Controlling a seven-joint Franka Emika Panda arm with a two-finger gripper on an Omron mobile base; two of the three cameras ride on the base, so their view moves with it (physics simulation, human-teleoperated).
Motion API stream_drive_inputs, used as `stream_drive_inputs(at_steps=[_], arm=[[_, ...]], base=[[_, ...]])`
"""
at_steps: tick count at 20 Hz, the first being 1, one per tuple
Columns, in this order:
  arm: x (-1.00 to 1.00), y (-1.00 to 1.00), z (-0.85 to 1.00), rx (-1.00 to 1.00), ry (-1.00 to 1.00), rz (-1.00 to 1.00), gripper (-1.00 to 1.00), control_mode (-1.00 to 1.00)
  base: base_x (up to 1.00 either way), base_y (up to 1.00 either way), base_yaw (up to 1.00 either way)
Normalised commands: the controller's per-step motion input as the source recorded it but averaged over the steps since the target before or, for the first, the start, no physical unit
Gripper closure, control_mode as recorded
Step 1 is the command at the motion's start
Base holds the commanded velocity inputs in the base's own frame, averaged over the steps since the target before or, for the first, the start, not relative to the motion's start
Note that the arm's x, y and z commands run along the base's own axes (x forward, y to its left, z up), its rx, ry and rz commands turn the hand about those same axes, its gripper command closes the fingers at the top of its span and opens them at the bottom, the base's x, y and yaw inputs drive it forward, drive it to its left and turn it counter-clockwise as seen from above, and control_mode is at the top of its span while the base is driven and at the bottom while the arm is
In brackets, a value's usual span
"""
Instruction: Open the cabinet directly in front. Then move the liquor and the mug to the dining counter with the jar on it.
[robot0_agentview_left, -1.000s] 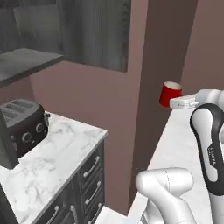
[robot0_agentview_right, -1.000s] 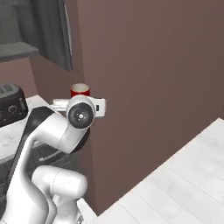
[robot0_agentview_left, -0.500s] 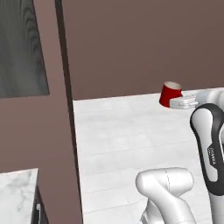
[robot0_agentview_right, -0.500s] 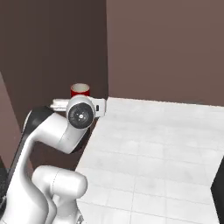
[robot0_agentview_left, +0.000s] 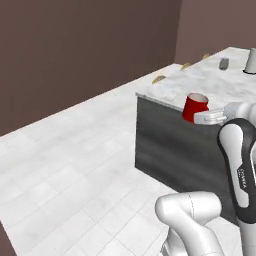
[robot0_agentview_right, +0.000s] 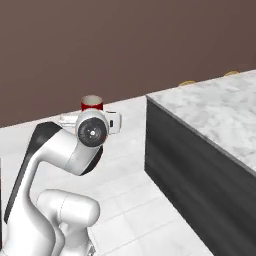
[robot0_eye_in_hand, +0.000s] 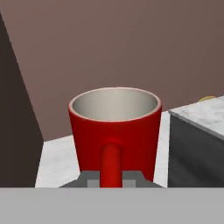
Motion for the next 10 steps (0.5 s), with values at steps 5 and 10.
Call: stream_drive_inputs(at_steps=[5, 10], arm=[[0.00, 0.00, 0.00, 0.00, 0.00, 0.00, 1.00, 1.00], [0.00, 0.00, 0.00, 0.00, 0.00, 0.00, 1.00, 1.00]], base=[[0.00, 0.03, -1.00], [-0.01, 0.33, -0.87]])
